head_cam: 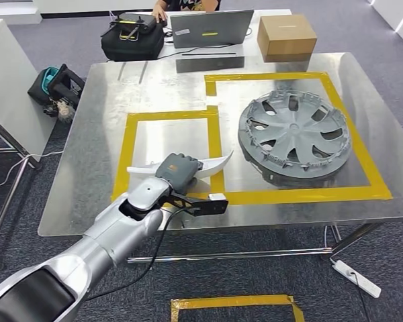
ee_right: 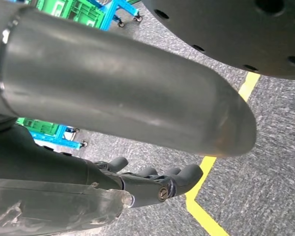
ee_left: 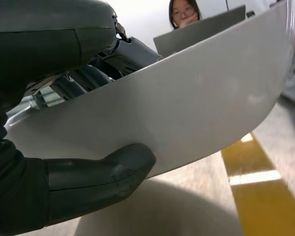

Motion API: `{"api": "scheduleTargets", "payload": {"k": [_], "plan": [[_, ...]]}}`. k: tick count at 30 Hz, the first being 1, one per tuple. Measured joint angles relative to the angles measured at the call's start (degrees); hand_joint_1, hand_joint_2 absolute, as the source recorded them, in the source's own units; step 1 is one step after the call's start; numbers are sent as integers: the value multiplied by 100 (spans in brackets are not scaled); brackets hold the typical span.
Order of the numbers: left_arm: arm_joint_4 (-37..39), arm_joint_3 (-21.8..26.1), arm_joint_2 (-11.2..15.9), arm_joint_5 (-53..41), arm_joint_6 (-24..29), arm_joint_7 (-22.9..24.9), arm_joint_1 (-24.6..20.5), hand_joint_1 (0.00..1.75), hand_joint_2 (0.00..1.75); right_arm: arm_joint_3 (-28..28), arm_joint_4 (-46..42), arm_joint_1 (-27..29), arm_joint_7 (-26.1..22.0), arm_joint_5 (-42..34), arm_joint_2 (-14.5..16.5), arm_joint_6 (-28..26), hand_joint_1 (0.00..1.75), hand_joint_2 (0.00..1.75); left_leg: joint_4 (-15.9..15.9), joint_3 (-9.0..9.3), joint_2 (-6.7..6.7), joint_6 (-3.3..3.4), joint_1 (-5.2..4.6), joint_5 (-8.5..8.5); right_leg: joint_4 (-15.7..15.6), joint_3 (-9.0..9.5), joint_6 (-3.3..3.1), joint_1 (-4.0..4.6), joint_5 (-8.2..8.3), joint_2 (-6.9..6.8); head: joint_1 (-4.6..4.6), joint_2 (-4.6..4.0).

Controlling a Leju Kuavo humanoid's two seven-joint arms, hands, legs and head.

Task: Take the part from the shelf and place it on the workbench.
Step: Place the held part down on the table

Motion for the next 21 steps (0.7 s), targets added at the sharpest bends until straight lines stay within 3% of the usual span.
{"api": "scheduleTargets", "payload": {"k": [6,17,21], "plan": [[823,-331,-247,-635,110,643,-127,175,175,34,10,-4,-12,-3,1,-15,0,0,0,-1,0,2,1,-1,0,-3,2,0,-3,-1,-1,0],[1464,-539,-398,-1218,290,1162,-157,175,175,45,38,-12,-56,-5,2,-18,0,0,-1,-1,-1,2,0,-1,0,0,3,0,-3,-2,-1,0],[1569,-550,-386,-1304,456,1256,-154,0,175,49,49,-11,-69,-5,2,-16,0,0,-1,-1,-1,4,0,1,0,2,3,0,-2,-3,1,0]]}}
